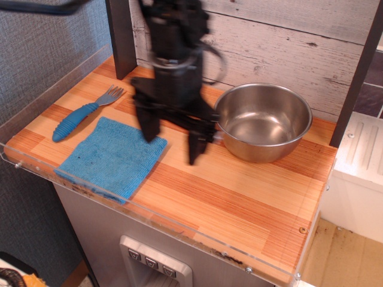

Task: Place the pan on top of the blue napkin.

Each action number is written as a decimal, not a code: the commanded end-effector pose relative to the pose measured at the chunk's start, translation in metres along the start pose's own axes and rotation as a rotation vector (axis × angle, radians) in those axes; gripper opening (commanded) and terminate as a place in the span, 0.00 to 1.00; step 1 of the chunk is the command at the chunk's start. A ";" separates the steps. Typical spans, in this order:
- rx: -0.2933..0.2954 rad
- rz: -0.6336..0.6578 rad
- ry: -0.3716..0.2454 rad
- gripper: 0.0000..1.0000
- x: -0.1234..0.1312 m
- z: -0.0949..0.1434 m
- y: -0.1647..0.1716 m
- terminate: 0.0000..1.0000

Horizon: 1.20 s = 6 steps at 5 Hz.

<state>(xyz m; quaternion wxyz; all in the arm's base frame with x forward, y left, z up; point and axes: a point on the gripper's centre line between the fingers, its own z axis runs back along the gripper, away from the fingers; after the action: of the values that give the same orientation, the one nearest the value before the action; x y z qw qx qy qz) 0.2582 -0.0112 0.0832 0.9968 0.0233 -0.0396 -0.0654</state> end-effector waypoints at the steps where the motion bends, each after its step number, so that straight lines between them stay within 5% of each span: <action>1: 0.003 -0.111 -0.087 1.00 0.056 0.011 -0.057 0.00; 3: -0.018 -0.084 -0.107 1.00 0.119 0.003 -0.080 0.00; 4: -0.021 -0.074 -0.072 1.00 0.131 -0.014 -0.084 0.00; 6: -0.007 -0.073 0.043 1.00 0.115 -0.053 -0.090 0.00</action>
<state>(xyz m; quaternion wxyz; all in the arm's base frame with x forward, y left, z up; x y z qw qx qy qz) 0.3633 -0.1078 0.0214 0.9954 0.0266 0.0024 -0.0925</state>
